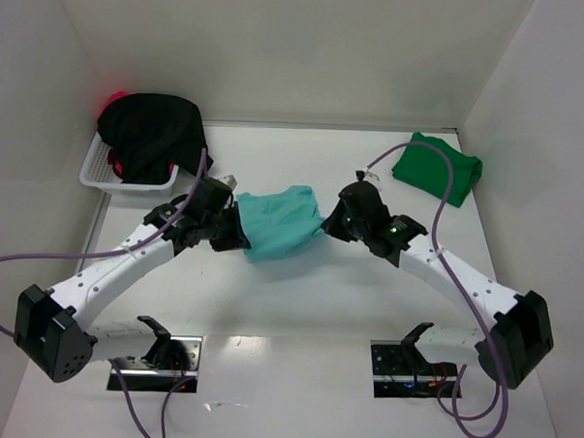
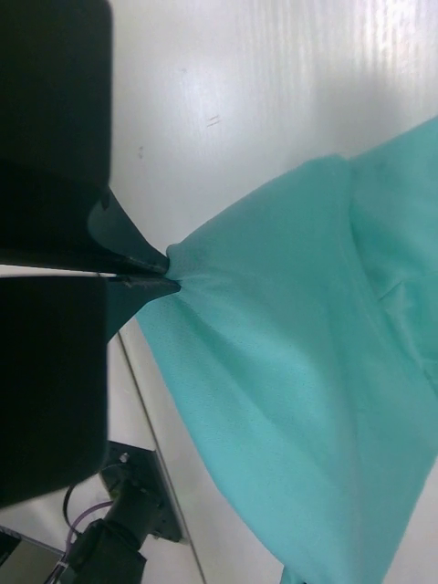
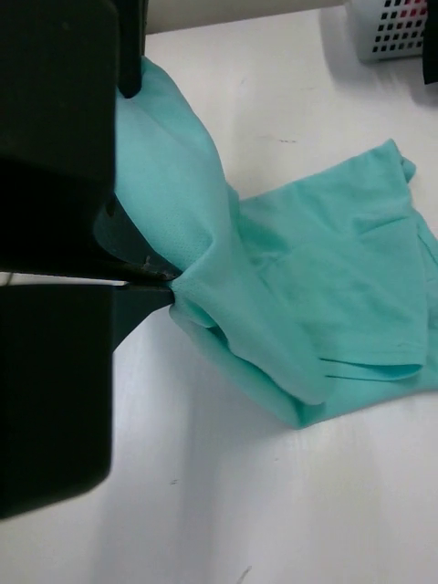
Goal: Fold and stack the t-shirts
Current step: Fold the long partially folded tshirt into a neat square
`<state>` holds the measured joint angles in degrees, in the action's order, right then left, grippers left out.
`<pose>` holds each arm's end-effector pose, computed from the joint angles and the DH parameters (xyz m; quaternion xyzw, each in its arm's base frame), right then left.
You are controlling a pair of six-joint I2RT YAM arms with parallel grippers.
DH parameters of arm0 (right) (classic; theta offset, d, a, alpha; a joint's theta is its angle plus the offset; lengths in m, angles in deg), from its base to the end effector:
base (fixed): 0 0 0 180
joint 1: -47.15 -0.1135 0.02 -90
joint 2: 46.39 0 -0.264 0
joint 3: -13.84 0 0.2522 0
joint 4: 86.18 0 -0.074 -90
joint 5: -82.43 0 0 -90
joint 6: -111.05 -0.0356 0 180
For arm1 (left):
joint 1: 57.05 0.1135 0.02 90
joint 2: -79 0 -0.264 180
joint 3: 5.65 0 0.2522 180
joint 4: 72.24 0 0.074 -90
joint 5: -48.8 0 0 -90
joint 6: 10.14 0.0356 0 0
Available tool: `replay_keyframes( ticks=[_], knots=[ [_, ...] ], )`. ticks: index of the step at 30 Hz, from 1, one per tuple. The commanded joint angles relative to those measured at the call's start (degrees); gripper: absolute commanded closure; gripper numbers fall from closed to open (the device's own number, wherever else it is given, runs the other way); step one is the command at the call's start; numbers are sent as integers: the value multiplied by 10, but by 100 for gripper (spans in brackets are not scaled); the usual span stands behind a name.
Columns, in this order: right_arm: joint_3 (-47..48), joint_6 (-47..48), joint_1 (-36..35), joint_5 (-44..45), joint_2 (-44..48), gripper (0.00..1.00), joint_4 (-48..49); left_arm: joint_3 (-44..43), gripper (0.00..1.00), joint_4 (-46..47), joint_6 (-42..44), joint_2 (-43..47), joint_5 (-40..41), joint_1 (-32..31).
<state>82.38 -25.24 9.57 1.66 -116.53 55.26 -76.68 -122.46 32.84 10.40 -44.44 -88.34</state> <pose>0.2141 0.1576 0.2844 0.1024 0.8988 0.2264 0.3612 0.2119 -0.1312 0.2889 -0.1175 0.9252 -0.2477 0.2625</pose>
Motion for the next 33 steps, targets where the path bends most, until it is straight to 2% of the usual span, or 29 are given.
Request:
replay_keyframes(
  ticks=[1, 9, 15, 19, 24, 27, 29, 30, 32, 33],
  knots=[
    [55, 46, 13, 16, -43, 100, 55, -30, 100, 24, 39, -30, -35, 40],
    [131, 83, 41, 10, -177, 100, 98, -73, 100, 53, 90, -121, -91, 100],
    [189, 107, 72, -16, -254, 100, 130, -132, 100, 64, 120, -213, -119, 148],
    [245, 131, 92, -29, -309, 96, 136, -174, 100, 69, 133, -279, -137, 170],
    [280, 137, 93, -51, -372, 96, 159, -216, 100, 75, 150, -335, -148, 201],
    [308, 137, 93, -68, -413, 92, 167, -250, 89, 81, 157, -380, -154, 215],
    [327, 143, 93, -74, -442, 86, 172, -268, 79, 81, 167, -400, -159, 221],
    [344, 151, 93, -75, -453, 80, 172, -276, 62, 81, 168, -409, -159, 226],
    [364, 158, 93, -75, -471, 67, 172, -294, 51, 81, 168, -424, -159, 233],
    [381, 164, 97, -75, -485, 57, 172, -295, 46, 81, 172, -430, -159, 241]
  ],
)
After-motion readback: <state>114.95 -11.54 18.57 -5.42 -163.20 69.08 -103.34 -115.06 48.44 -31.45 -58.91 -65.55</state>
